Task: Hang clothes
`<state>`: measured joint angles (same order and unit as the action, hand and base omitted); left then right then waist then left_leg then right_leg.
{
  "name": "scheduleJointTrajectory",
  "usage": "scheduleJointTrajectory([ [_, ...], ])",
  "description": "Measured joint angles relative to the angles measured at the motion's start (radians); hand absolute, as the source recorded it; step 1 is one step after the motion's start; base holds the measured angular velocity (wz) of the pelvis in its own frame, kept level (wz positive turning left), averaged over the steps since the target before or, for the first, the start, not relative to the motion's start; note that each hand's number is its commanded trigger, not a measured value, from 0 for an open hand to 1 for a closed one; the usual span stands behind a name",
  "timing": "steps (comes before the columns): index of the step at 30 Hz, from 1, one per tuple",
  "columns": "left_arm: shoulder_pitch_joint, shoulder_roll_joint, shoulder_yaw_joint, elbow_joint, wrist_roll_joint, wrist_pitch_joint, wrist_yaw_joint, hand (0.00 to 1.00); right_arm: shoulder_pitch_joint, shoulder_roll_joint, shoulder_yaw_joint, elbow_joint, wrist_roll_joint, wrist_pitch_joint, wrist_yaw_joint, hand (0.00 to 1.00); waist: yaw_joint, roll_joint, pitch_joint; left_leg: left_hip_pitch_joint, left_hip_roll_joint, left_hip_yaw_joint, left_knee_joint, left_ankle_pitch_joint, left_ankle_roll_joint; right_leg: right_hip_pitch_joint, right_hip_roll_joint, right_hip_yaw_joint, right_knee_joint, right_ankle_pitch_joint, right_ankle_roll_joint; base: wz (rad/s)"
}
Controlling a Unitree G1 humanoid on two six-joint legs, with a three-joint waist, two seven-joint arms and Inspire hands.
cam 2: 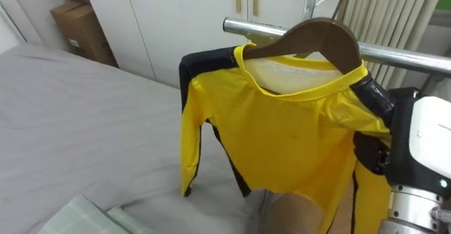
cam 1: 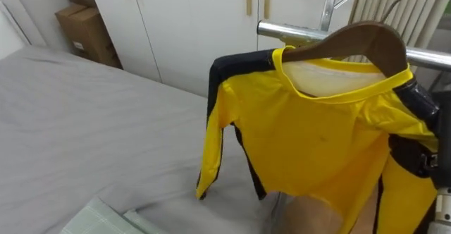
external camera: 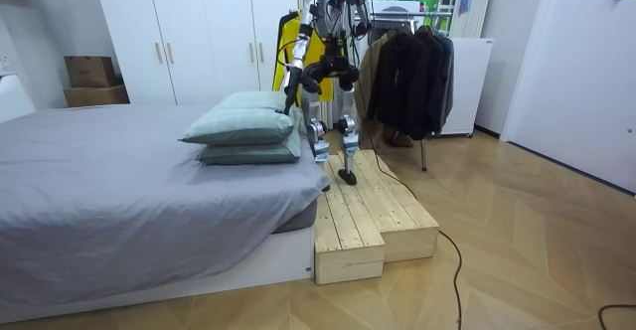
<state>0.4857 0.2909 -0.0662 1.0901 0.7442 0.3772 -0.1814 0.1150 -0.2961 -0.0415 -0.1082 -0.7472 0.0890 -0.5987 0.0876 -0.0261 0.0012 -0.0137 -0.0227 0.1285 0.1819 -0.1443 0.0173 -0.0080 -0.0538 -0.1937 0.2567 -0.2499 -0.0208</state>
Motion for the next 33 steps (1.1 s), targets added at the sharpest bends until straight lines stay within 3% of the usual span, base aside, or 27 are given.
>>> scheduleJointTrajectory([
  [6, -0.016, 0.006, -0.075, -0.025, 0.059, 0.026, -0.115, 0.0, -0.003, -0.001, 0.026, 0.0, 0.009, 0.01, 0.002, 1.0, -0.001, -0.018, -0.0032, 0.0, 0.005, 0.008, 0.002, 0.0, -0.001, -0.002, 0.006, 0.01, -0.001, 0.002, -0.004, -0.05],
  [11, -0.01, 0.015, -0.135, -0.093, 0.117, 0.062, -0.209, 0.0, -0.007, -0.001, 0.059, 0.0, 0.015, 0.035, 0.039, 1.0, -0.004, -0.024, -0.0011, -0.003, 0.01, 0.022, 0.009, -0.002, -0.004, -0.009, 0.009, 0.028, 0.004, 0.004, -0.007, -0.07],
  [14, -0.002, 0.014, -0.208, -0.141, 0.147, 0.075, -0.26, 0.0, -0.027, 0.002, 0.062, 0.0, 0.033, 0.044, 0.061, 1.0, -0.007, -0.026, 0.0002, -0.012, 0.01, 0.026, 0.015, -0.002, -0.004, -0.023, 0.008, 0.03, 0.018, 0.002, -0.007, -0.03],
  [17, 0.005, 0.007, -0.28, -0.186, 0.153, 0.074, -0.29, 0.0, -0.045, 0.011, 0.066, 0.01, 0.062, 0.044, 0.072, 1.0, -0.022, -0.033, -0.0019, -0.012, 0.012, 0.029, 0.017, -0.002, -0.004, -0.023, 0.009, 0.035, 0.019, 0.002, -0.007, -0.01],
  [19, 0.008, -0.004, -0.314, -0.219, 0.153, 0.072, -0.311, 0.0, -0.056, 0.037, 0.069, 0.03, 0.072, 0.045, 0.088, 1.0, -0.029, -0.047, -0.0039, -0.012, 0.015, 0.032, 0.017, -0.002, -0.004, -0.025, 0.012, 0.041, 0.019, 0.003, -0.009, -0.06],
  [25, 0.003, -0.004, -0.351, -0.254, 0.154, 0.069, -0.34, 0.0, -0.057, 0.051, 0.105, 0.056, 0.134, 0.057, 0.134, 1.0, -0.031, -0.067, 0.0007, -0.01, 0.024, 0.038, 0.017, -0.008, -0.012, -0.029, 0.022, 0.054, 0.017, 0.007, -0.015, -0.07],
  [30, -0.002, -0.002, -0.349, -0.25, 0.153, 0.042, -0.341, 0.0, -0.057, 0.059, 0.108, 0.07, 0.17, 0.055, 0.176, 1.0, -0.049, -0.06, 0.0049, -0.013, 0.03, 0.046, 0.023, -0.013, -0.016, -0.029, 0.027, 0.054, 0.017, 0.009, -0.018, -0.01],
  [31, -0.009, -0.002, -0.349, -0.244, 0.154, 0.033, -0.344, 0.0, -0.057, 0.059, 0.108, 0.07, 0.171, 0.053, 0.178, 1.0, -0.051, -0.051, 0.0083, -0.014, 0.033, 0.049, 0.025, -0.017, -0.017, -0.03, 0.029, 0.056, 0.017, 0.009, -0.019, -0.04],
  [33, -0.023, -0.002, -0.347, -0.243, 0.154, 0.024, -0.352, 0.0, -0.056, 0.059, 0.108, 0.071, 0.173, 0.051, 0.177, 1.0, -0.057, -0.038, 0.0056, -0.014, 0.034, 0.054, 0.026, -0.019, -0.017, -0.033, 0.031, 0.062, 0.017, 0.01, -0.019, -0.11],
])
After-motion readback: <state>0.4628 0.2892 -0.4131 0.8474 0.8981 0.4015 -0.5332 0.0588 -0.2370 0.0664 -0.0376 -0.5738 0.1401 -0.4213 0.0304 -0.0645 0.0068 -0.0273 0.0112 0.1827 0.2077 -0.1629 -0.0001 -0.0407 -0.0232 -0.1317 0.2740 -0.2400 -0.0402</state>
